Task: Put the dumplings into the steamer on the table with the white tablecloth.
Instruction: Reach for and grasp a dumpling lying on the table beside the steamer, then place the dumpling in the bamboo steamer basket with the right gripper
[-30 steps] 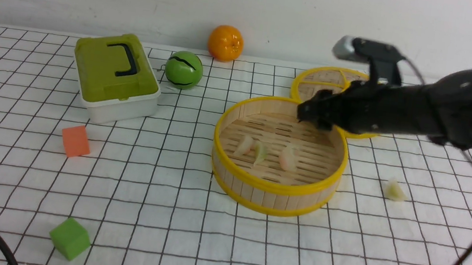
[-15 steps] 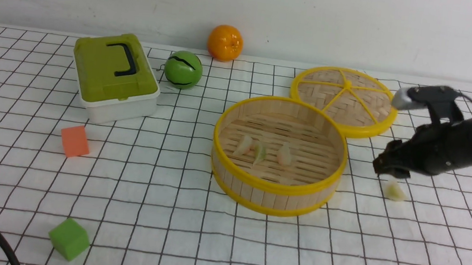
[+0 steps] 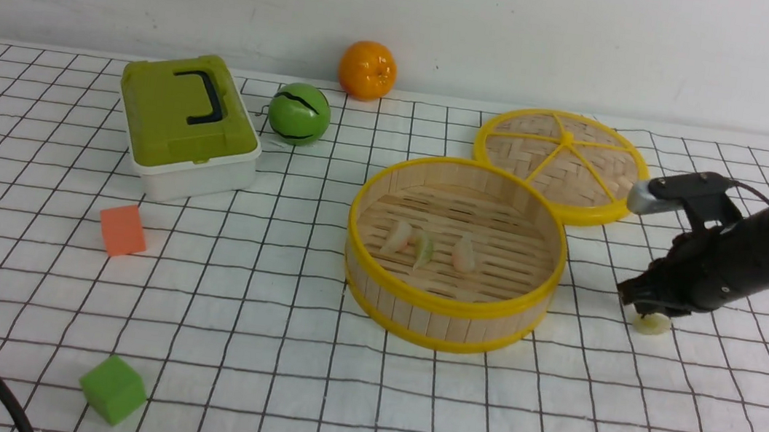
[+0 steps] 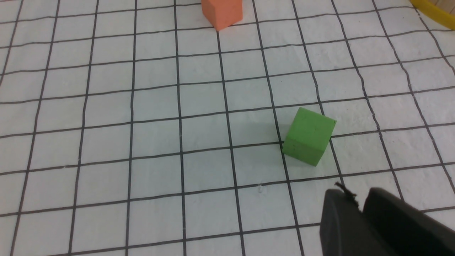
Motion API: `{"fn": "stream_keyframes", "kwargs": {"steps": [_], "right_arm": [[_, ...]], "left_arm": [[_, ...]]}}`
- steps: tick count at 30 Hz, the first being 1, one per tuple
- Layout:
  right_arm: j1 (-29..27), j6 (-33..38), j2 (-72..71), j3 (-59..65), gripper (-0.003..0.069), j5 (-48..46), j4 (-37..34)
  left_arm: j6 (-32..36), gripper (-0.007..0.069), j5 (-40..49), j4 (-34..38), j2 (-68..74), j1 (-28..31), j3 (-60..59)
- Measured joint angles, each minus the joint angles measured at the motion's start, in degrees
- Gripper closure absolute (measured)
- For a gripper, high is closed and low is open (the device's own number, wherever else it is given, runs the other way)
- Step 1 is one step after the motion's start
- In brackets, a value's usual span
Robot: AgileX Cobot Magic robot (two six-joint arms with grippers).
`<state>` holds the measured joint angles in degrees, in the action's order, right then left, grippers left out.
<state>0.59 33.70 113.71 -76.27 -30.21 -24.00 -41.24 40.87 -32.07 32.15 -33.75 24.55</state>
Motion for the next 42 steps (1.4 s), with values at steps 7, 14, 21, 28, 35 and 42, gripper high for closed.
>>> {"fn": "stream_keyframes", "kwargs": {"steps": [7,14,21,28,35,42], "right_arm": [[0.0,0.0,-3.9,0.3,0.0504,-1.4,3.2],[0.0,-2.4,-1.0,0.3,0.0222,-4.4,9.6],[0.0,-3.0,0.9,0.3,0.0459,-4.9,8.4],[0.0,-3.1,-2.4,-0.8,0.0461,-7.9,4.3],[1.5,0.6,-7.4,-4.8,0.0461,-7.3,-15.8],[8.9,13.2,-1.7,-5.0,0.0461,-3.2,-34.3]], "left_arm": [[0.0,0.0533,-0.4,1.9,0.0,0.0,0.0],[2.9,0.0533,-1.0,8.6,0.8,0.0,0.0],[3.5,0.0532,-2.7,8.5,1.4,0.0,0.0],[3.5,0.0533,-3.1,8.3,1.4,0.0,0.0],[3.5,0.0532,-3.9,7.5,1.4,0.0,0.0],[3.5,0.0532,-4.0,7.0,1.4,0.0,0.0]]}}
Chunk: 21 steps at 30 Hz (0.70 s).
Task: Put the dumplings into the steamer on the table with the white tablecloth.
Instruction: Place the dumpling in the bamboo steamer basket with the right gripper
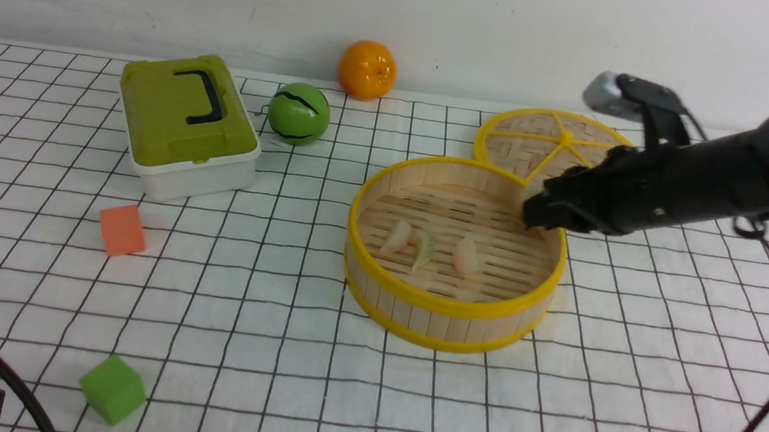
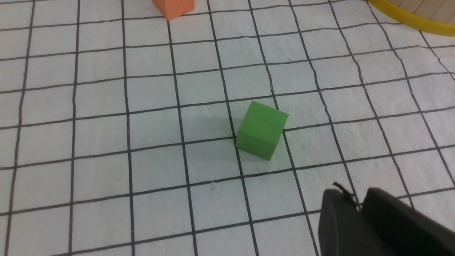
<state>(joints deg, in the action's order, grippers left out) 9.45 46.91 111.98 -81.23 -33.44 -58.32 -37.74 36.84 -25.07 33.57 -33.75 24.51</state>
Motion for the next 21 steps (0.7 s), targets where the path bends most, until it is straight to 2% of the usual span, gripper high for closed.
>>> {"fn": "stream_keyframes", "kwargs": {"steps": [5,10,18,21], "right_arm": [[2.0,3.4,4.6,0.0,0.0461,4.3,-4.9],[2.0,3.7,6.6,0.0,0.0449,5.6,-6.1],[2.0,4.1,5.1,0.0,0.0236,4.9,-6.2],[1.9,4.3,2.4,0.0,0.0216,4.1,-5.1]], "left_arm": [[0.0,0.0533,0.0,0.0,0.0,0.0,0.0],[0.0,0.0531,0.0,0.0,0.0,0.0,0.0],[0.0,0.0522,0.0,0.0,0.0,0.0,0.0],[0.0,0.0519,0.0,0.0,0.0,0.0,0.0]]}}
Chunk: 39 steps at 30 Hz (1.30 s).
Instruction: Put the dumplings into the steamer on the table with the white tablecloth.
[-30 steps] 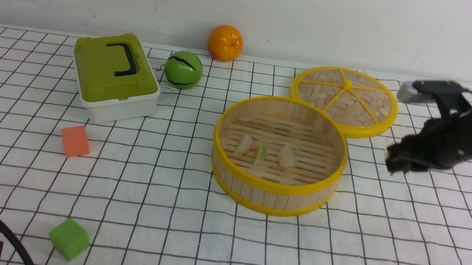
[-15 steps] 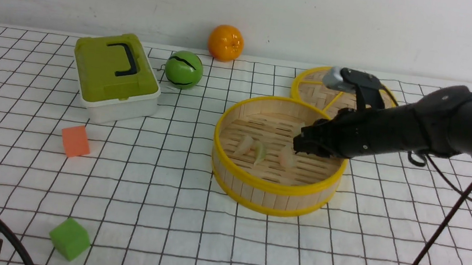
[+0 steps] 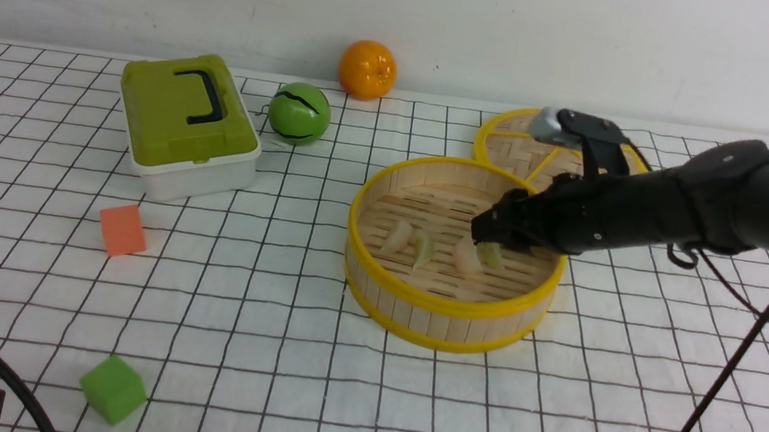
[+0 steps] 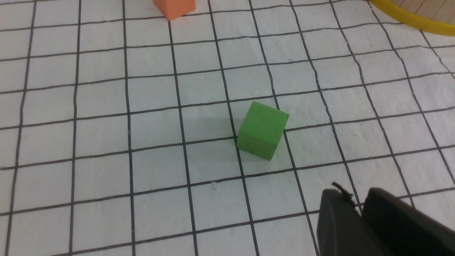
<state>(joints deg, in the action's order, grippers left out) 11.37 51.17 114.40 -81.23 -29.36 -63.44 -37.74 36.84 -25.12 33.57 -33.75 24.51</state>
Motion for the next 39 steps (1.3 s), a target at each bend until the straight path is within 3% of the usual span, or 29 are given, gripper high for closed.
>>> {"fn": "stream_keyframes", "kwargs": {"steps": [4,8,9,11,13,14,16,19,20,22,23,24,29,34,39], "right_arm": [[-1.1,0.1,-8.4,0.0,0.0248,-1.3,2.8],[-2.7,0.1,-17.6,0.0,0.0327,-3.9,6.5],[-3.5,-0.4,-24.1,0.0,0.0407,-6.4,10.0],[-3.6,-1.1,-27.7,0.0,0.0452,-8.0,12.4],[-3.8,-4.8,-37.0,0.0,0.058,-14.3,21.7],[-3.8,-5.2,-38.3,0.0,0.0599,-14.8,22.5],[-3.8,-13.3,-46.7,0.1,0.0673,-20.6,34.2],[-3.8,-26.4,-55.3,2.7,0.068,-22.5,48.9],[-3.8,-26.4,-55.9,3.0,0.068,-22.5,48.9],[-3.9,-37.6,-63.4,9.5,0.068,-20.2,60.0],[-3.9,-38.3,-63.9,10.2,0.068,-20.2,60.6],[-3.9,-43.7,-69.1,17.0,0.068,-15.9,64.6],[-3.9,-49.3,-79.1,36.4,0.068,-4.4,66.3],[-3.9,-50.5,-89.3,58.4,0.0676,11.3,61.8],[-3.9,-50.5,-91.6,72.8,0.0673,17.5,60.4]], "left_arm": [[0.0,0.0513,0.0,0.0,0.0,0.0,0.0],[0.0,0.051,0.0,0.0,0.0,0.0,0.0],[0.0,0.051,0.0,0.0,0.0,0.0,0.0],[0.0,0.0508,0.0,0.0,0.0,0.0,0.0],[0.0,0.0505,0.0,0.0,0.0,0.0,0.0],[0.0,0.0505,0.0,0.0,0.0,0.0,0.0],[0.0,0.05,0.0,-0.1,0.0,0.0,0.0],[0.0,0.0498,0.0,-0.1,0.0,0.0,0.0],[0.0,0.0497,0.0,-0.1,0.0,0.0,0.0],[0.0,0.0494,0.0,-0.1,0.0,0.0,0.0],[0.0,0.0494,0.0,-0.1,0.0,0.0,0.0],[0.0,0.0491,0.0,-0.2,0.0,0.0,0.0],[0.0,0.0488,0.0,-0.2,0.0,0.0,0.0],[0.0,0.0484,0.0,-0.2,0.0,0.0,0.0],[0.0,0.0482,0.0,-0.2,0.0,0.0,0.0]]}}
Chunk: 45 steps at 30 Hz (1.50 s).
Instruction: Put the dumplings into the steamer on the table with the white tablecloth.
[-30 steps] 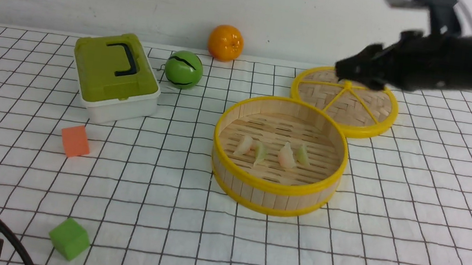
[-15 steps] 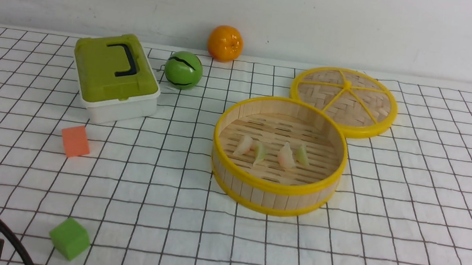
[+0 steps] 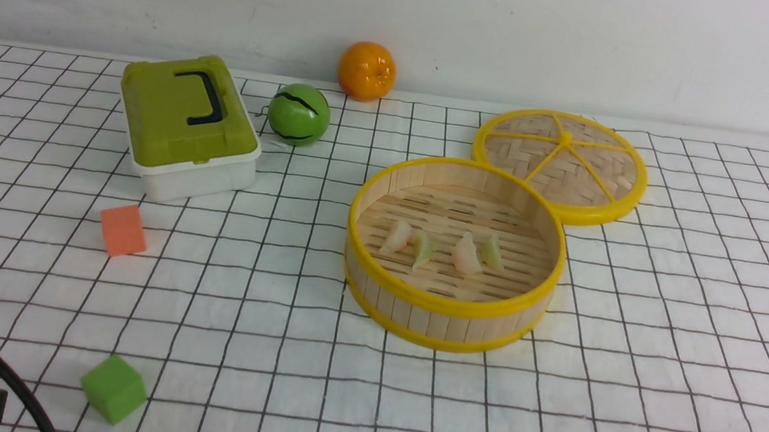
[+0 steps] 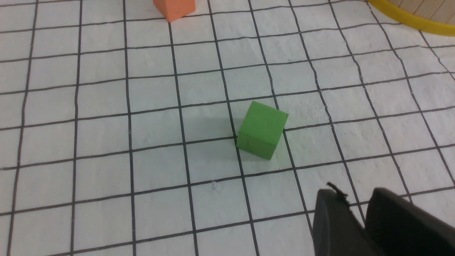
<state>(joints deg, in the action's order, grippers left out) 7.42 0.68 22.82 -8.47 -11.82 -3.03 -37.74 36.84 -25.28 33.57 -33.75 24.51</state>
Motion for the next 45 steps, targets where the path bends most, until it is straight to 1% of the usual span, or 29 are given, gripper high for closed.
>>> {"fn": "stream_keyframes", "kwargs": {"steps": [1,5,8,13,14,17,25,42,45], "right_arm": [[0.0,0.0,-0.1,0.5,0.0673,0.1,0.0],[0.0,-0.7,-0.4,8.7,0.0672,0.8,0.0],[0.0,-0.7,-2.6,9.9,0.0671,-0.4,0.0],[-1.5,-0.7,-10.7,10.0,0.0671,-4.0,0.0],[-2.5,-0.7,-15.2,10.0,0.0671,-6.4,0.0],[-3.2,-0.7,-22.1,9.9,0.0671,-8.8,0.0],[-3.2,-0.7,-23.4,9.6,0.0669,-9.7,-1.3],[-3.3,-0.7,-23.4,9.6,0.0659,-9.7,-1.3],[-3.3,-0.7,-23.4,9.6,0.0652,-9.7,-1.5]], "left_arm": [[0.0,0.0482,0.0,0.0,0.0,0.0,0.0],[0.0,0.0479,0.0,0.0,0.0,0.0,0.0],[0.0,0.0476,0.0,0.0,0.0,0.0,0.0],[0.0,0.0471,0.1,0.0,0.0,0.0,0.0],[0.0,0.047,0.1,0.0,0.1,0.0,0.0],[0.0,0.0468,0.2,0.0,0.1,0.0,0.0],[0.0,0.0461,0.6,0.0,0.2,0.0,0.0],[0.0,0.0451,0.6,0.0,0.3,0.0,0.0],[0.0,0.0451,-0.9,-0.1,-2.2,0.0,-2.5]]}}
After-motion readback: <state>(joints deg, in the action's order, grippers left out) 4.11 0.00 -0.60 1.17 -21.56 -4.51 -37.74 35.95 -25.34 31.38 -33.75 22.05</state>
